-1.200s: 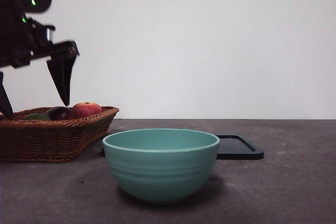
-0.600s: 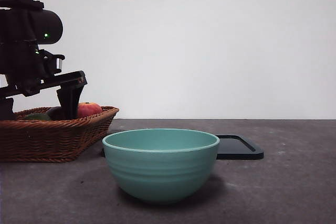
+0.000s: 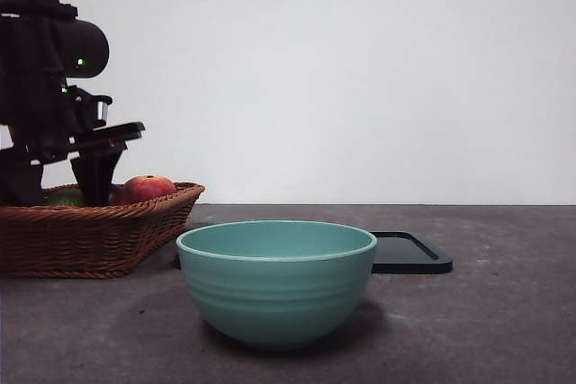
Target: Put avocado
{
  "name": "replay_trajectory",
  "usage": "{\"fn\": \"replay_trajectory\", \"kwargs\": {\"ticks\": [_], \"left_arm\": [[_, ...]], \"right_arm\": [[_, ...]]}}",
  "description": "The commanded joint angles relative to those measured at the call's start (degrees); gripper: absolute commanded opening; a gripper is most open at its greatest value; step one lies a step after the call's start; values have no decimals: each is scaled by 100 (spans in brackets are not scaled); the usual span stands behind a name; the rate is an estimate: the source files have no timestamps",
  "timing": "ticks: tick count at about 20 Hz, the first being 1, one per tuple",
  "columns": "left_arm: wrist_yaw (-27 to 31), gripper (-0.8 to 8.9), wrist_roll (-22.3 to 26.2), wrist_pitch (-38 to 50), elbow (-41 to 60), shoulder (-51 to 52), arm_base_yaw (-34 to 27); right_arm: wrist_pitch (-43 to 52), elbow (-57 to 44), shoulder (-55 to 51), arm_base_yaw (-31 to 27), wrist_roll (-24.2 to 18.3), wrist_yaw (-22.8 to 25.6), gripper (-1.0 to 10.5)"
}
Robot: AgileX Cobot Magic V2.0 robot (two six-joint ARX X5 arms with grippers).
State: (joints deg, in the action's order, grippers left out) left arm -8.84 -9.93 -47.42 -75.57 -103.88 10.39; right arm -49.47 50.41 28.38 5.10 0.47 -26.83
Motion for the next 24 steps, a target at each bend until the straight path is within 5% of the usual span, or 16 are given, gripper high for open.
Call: {"fn": "replay_trajectory", "kwargs": {"ticks": [1, 8, 19, 24], "left_arm": [[24, 78, 96, -291, -466, -105, 7], [-389, 78, 111, -1530, -1084, 321, 402], [-455, 78, 155, -1335, -1084, 612, 3283], [-444, 78, 157, -1298, -1073, 291, 3965]], "right_arm": [[57, 83, 33, 13, 85, -15, 598], [57, 83, 33, 13, 85, -15, 598], [55, 83, 33, 13, 105, -13, 598], [52, 83, 33, 13, 107, -13, 598]]}}
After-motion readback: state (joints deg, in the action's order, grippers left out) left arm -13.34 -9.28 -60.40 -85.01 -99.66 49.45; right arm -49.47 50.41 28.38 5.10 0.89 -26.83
